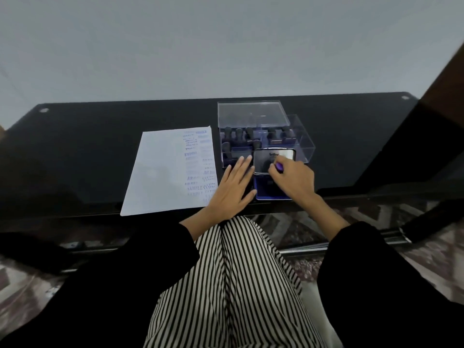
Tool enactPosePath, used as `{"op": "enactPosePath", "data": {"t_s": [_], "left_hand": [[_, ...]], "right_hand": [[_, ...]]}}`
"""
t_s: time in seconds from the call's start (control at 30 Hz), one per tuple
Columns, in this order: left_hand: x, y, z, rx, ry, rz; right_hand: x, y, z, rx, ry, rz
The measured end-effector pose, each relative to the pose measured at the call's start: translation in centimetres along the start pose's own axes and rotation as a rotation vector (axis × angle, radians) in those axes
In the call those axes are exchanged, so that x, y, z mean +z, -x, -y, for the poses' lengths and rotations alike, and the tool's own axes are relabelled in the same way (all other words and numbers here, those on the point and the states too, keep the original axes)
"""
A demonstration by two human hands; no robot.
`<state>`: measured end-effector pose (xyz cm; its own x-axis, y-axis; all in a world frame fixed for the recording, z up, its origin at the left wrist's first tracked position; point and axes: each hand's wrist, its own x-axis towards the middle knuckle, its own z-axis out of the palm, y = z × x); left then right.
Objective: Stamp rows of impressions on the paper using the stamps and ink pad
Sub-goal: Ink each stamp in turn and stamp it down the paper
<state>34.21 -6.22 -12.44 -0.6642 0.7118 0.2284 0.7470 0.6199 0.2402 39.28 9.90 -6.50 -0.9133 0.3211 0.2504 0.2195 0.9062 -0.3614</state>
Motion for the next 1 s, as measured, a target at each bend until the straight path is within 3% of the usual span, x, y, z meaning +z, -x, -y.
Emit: {"op": "enactPosePath", "data": {"t_s": [0.27, 0.43, 0.9, 1.0], "left_hand": [[0.2, 0.0, -0.4, -0.066, 0.059, 0.084], [0.4, -0.3, -0.3, -0.060, -0.026, 0.159], [0.6, -0.3, -0.2, -0.036, -0.091, 0.175], [0.6, -0.4, -0.2, -0.036, -0.074, 0.178]], "right_hand": [[0.9, 0.8, 0.2, -0.027, 0.034, -0.050], [1.8, 1.2, 0.3, -0.021, 0.014, -0.123], [2.8, -0.1, 0.2, 0.005, 0.020, -0.169], [3.3, 0.3, -0.1, -0.046, -0.011, -0.268]]}}
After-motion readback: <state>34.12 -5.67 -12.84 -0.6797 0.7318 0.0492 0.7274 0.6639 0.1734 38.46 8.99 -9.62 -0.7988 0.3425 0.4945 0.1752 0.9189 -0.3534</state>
